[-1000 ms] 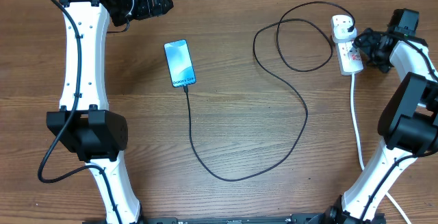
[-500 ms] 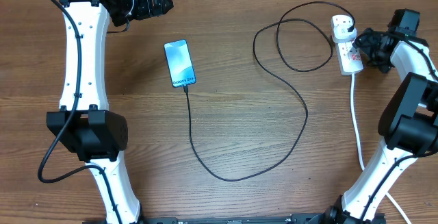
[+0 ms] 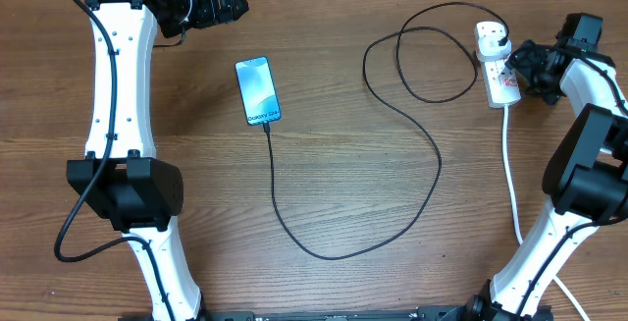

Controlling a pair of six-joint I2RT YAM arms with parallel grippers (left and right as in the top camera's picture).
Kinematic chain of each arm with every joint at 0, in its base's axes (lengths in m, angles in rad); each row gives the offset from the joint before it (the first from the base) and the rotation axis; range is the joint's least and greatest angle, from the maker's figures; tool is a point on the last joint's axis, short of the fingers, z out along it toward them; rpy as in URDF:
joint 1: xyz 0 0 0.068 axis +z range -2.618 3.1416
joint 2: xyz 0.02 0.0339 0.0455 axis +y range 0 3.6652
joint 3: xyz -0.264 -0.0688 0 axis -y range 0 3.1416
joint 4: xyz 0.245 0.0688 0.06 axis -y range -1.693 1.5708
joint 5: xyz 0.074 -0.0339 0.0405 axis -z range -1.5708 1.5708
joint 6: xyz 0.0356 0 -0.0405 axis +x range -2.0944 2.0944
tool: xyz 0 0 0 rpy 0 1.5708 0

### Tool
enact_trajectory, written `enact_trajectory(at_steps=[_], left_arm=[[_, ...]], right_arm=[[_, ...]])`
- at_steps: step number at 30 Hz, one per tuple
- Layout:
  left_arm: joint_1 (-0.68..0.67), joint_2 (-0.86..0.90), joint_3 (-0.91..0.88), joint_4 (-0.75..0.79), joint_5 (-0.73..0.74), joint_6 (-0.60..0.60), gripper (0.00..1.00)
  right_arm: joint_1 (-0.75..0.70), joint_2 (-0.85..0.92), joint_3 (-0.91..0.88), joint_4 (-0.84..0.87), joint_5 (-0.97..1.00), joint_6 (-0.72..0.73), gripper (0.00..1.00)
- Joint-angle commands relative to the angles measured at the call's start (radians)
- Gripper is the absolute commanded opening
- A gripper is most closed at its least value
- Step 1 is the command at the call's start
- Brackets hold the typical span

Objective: Plug charger to phone and switch on socket

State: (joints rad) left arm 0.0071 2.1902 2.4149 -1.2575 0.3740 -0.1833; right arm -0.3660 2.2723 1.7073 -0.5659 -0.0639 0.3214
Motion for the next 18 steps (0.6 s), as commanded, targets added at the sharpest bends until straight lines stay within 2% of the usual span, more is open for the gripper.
enact_trajectory(at_steps=[1, 18], left_arm=[[-0.001, -0.011, 0.009, 0.001, 0.011, 0.004, 1.0], [-0.001, -0.011, 0.009, 0.001, 0.011, 0.004, 1.0]], right_arm=[[0.02, 0.034, 0.006, -0.016, -0.045, -0.024, 0.89], [0.04, 0.037, 0.0, -0.031, -0.045, -0.035, 0.89]])
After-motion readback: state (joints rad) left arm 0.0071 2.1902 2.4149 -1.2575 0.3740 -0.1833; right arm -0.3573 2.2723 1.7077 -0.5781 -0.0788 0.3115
